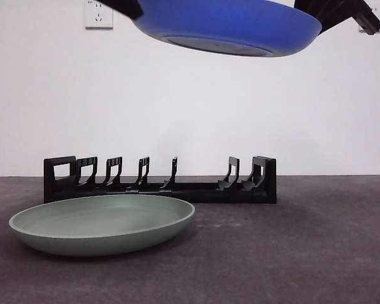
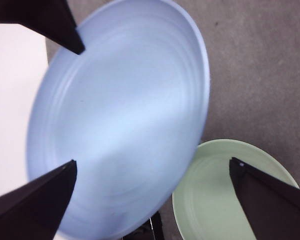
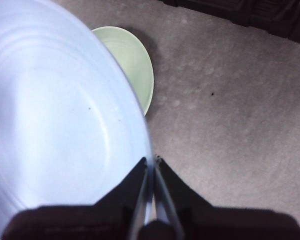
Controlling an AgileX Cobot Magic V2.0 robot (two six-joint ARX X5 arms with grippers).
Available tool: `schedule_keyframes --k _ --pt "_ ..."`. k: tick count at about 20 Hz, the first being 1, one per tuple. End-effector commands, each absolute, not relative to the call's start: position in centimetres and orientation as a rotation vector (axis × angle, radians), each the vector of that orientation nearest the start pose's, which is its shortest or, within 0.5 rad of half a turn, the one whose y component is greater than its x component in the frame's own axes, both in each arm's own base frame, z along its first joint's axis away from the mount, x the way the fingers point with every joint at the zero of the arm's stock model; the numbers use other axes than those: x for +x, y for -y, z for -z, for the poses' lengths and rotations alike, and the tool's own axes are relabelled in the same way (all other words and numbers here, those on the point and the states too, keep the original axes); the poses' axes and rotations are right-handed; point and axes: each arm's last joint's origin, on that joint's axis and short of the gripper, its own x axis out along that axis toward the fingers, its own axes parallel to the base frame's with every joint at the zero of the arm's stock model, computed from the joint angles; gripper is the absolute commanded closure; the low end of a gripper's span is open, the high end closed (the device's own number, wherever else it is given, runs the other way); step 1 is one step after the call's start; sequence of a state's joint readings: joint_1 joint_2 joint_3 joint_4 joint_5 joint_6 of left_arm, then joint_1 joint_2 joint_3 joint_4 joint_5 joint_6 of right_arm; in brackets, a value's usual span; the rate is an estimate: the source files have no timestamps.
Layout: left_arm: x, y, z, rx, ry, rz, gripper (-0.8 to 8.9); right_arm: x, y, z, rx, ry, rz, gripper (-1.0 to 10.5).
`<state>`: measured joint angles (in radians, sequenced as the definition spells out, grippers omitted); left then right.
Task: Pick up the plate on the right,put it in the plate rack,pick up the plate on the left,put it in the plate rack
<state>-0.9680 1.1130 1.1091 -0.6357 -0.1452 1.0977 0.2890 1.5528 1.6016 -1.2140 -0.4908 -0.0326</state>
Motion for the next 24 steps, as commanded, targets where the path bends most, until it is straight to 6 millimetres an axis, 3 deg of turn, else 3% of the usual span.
schedule_keyframes --k 1,8,12,19,24 --pt "13.19 18.71 -33.94 1.373 -0.070 1.052 3.35 27.82 -9.71 -35.57 0.108 -1.168 -0.706 9.6" --pt "13.16 18.92 -33.79 1.375 -0.073 1.061 6.05 27.83 -9.71 -35.58 0.116 -1.169 -0.702 9.6" --pt "13.17 18.94 -33.77 1.371 -0.076 1.061 6.24 27.85 -9.73 -35.59 0.116 -1.166 -0.703 9.6" --pt "13.25 19.06 -33.60 1.376 -0.084 1.065 7.93 27.86 -9.72 -35.59 0.116 -1.166 -0.702 9.6" --pt "13.24 19.08 -33.37 1.386 -0.103 1.077 8.22 27.91 -9.73 -35.61 0.115 -1.160 -0.703 9.6"
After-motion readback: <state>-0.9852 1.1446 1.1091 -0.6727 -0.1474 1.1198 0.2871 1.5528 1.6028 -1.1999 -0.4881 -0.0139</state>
